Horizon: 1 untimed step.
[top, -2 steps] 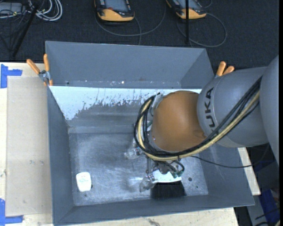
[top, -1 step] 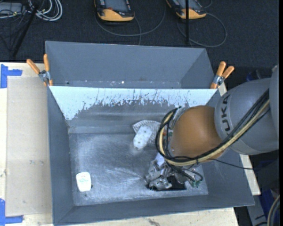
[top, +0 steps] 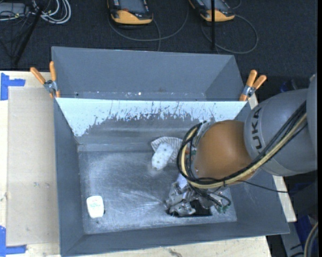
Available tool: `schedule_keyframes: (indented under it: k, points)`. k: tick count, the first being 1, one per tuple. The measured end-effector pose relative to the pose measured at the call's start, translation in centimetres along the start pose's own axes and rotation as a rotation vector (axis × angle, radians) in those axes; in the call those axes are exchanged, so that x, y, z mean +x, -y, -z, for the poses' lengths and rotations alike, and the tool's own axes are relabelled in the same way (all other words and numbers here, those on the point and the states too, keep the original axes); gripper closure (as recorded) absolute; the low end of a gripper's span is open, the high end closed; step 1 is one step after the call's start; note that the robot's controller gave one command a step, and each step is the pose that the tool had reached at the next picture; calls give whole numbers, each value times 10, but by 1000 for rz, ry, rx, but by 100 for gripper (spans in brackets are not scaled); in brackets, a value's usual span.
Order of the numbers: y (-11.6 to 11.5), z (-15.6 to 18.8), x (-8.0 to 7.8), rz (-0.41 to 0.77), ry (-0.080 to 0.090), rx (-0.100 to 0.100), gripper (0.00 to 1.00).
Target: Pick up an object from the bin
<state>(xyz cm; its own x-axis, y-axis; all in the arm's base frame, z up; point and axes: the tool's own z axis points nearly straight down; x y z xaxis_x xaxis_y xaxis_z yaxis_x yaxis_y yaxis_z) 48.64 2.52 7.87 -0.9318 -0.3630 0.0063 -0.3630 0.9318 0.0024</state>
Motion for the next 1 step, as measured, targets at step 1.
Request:
schedule_keyframes:
  k: [1]
  points:
    - [-2,34,-4,4,-1,0,100]
